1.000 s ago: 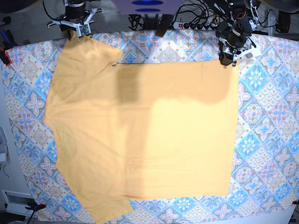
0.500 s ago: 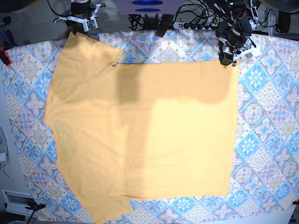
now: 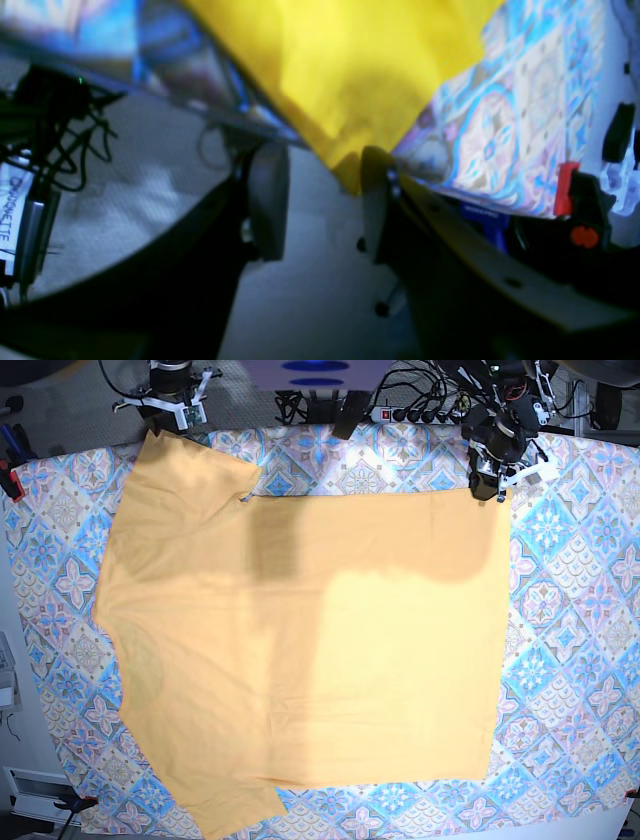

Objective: Fold the T-shirt properly
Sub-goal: 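Grasp the other shoulder corner with the right gripper, then lift both shoulder corners and pull them toward the hem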

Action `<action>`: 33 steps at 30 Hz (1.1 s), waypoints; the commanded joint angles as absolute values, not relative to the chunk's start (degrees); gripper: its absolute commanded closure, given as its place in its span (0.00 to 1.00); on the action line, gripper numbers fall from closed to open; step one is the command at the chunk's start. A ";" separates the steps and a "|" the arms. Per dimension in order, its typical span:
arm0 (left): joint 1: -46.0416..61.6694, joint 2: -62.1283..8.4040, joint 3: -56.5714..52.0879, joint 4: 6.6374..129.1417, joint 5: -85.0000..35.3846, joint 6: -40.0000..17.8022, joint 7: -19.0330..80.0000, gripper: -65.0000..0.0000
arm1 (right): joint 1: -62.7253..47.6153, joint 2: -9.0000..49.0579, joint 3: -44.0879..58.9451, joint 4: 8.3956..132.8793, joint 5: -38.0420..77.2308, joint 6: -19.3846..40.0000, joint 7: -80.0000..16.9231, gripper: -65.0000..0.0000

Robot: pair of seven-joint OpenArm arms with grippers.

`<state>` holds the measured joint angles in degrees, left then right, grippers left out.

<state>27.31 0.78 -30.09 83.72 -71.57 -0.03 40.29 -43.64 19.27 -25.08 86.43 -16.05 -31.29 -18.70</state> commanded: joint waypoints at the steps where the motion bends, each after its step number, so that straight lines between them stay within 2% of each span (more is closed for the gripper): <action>1: 27.56 0.40 -30.11 84.26 -71.25 -0.04 40.31 1.00 | -43.74 19.82 -24.92 86.99 -16.66 -32.04 -17.54 0.64; 5: 27.56 0.40 -30.11 84.26 -71.25 -0.04 40.31 1.00 | -43.56 19.82 -24.84 86.11 -16.66 -32.04 -17.54 0.69; 11: 27.65 0.40 -30.11 84.26 -71.25 -0.04 40.31 1.00 | -42.68 19.82 -24.75 85.93 -16.66 -32.04 -17.54 0.87; 14: 27.65 0.40 -30.11 84.26 -71.25 -0.04 40.31 1.00 | -42.68 19.82 -24.75 86.02 -16.66 -32.04 -17.54 1.00; 21: 28.00 0.40 -30.11 84.26 -71.25 -0.04 40.31 1.00 | -43.82 19.82 -24.84 86.46 -16.66 -32.04 -17.27 1.00; 33: 34.51 -0.84 -30.11 84.35 -71.16 -0.13 40.31 1.00 | -48.40 20.00 -24.66 86.99 -16.66 -32.13 -17.01 1.00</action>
